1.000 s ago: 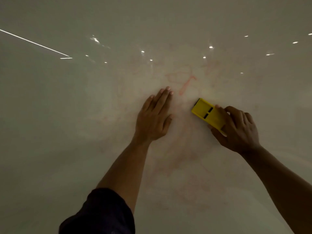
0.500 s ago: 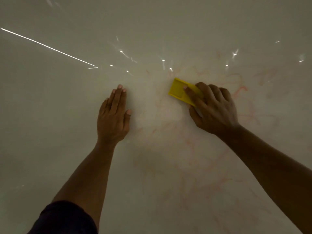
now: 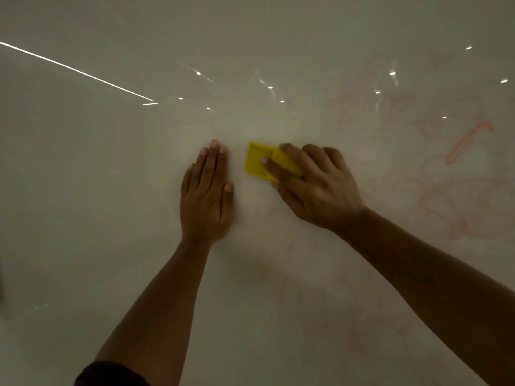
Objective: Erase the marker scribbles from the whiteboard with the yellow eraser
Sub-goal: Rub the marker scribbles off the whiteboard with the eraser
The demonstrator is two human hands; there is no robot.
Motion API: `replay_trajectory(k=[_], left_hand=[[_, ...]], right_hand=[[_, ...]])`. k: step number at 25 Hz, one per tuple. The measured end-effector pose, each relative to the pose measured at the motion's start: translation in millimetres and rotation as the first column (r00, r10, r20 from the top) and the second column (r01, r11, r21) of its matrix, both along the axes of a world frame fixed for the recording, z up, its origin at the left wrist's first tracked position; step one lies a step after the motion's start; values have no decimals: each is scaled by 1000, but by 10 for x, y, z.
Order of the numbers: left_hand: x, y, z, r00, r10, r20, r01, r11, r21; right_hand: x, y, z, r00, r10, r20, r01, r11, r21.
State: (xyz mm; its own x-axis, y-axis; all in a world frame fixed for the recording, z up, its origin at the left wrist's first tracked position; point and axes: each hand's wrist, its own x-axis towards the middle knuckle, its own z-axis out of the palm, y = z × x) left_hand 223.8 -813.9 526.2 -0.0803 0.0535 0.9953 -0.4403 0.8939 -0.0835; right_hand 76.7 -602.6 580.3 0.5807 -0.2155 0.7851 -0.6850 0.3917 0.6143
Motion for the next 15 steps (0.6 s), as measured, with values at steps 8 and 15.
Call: replay_trajectory(k=[8, 15], left_hand=[[-1, 25, -10, 1000, 9, 7, -9, 1000, 10], [21, 86, -5, 1000, 6, 28, -7, 998, 62]], right_hand=[[-87, 147, -108, 970, 13, -243, 44, 972, 229], [-89, 47, -746, 953, 135, -273, 31, 850, 526]])
